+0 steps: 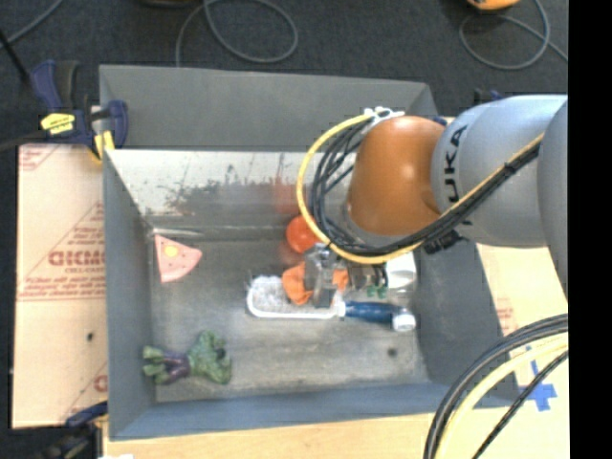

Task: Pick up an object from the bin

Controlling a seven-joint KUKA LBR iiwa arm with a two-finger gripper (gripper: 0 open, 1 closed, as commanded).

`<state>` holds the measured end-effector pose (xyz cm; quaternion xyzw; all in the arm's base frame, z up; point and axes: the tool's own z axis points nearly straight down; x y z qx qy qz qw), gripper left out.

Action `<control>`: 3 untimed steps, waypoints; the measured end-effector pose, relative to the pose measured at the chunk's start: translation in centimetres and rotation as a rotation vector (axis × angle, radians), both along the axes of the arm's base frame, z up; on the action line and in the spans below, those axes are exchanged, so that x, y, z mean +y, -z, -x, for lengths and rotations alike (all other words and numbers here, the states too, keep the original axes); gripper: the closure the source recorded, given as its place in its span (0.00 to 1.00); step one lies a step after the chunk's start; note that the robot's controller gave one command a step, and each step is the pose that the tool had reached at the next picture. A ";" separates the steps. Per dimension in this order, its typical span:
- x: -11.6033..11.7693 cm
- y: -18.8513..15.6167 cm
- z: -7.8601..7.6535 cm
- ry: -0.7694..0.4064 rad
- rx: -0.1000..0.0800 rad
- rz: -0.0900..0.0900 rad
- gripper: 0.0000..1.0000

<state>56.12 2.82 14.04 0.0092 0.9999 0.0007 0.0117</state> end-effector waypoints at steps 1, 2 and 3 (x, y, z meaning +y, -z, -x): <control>0.7 1.7 -0.6 0.025 -0.001 -0.004 1.00; 1.1 2.2 -0.8 0.120 -0.002 -0.006 1.00; 1.3 -6.6 -0.6 0.018 -0.012 -0.003 0.00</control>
Offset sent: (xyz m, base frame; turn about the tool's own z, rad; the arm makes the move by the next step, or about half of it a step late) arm 0.0087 0.0154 -0.0266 0.0232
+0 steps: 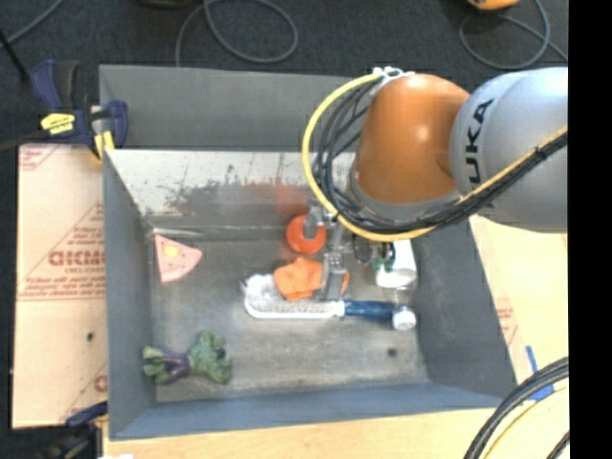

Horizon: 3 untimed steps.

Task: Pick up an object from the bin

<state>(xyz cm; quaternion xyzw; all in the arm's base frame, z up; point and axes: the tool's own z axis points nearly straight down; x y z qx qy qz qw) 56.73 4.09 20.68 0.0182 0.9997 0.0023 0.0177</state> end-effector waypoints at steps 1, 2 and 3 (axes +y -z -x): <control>0.0 0.5 0.1 0.000 0.007 0.001 0.00; 0.7 5.0 0.1 0.010 -0.005 -0.001 0.00; 0.9 13.4 -1.5 0.256 0.004 -0.009 1.00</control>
Offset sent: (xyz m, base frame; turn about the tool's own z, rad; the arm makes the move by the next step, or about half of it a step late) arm -0.0068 0.0212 -0.1368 0.0303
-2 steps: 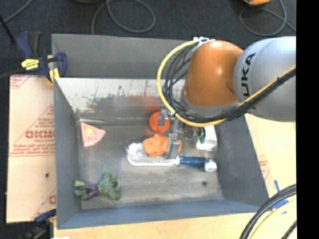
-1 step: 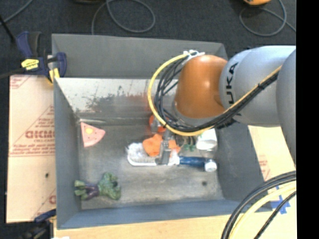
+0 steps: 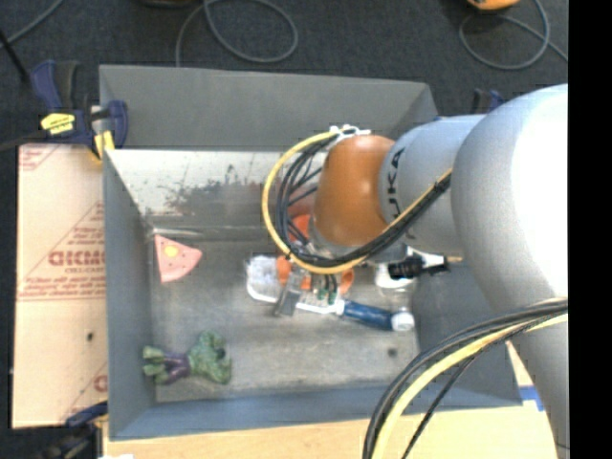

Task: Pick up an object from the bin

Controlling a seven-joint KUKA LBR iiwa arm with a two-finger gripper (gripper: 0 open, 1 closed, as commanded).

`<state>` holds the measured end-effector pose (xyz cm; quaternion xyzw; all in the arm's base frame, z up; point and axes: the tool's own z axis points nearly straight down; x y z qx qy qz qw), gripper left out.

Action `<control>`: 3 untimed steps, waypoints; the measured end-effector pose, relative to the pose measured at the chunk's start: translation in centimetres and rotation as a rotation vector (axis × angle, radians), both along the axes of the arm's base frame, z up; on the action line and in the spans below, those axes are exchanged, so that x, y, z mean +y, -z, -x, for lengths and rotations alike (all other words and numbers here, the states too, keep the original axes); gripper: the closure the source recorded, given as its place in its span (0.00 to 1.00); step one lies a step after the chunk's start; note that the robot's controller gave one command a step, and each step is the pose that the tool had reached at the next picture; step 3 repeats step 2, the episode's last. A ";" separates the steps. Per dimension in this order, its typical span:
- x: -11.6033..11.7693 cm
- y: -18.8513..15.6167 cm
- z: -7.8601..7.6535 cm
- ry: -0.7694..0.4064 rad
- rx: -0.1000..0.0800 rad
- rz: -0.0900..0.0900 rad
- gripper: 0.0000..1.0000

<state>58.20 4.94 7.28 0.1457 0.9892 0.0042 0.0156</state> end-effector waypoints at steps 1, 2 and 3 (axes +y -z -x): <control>0.0 0.0 0.0 0.000 0.000 0.000 1.00; 0.0 -0.8 -0.3 -0.004 0.001 0.000 1.00; 0.0 -0.8 -0.3 -0.004 0.001 0.000 1.00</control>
Offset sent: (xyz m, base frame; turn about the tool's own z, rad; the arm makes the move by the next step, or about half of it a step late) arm 0.0056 -0.0002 0.0120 -0.0064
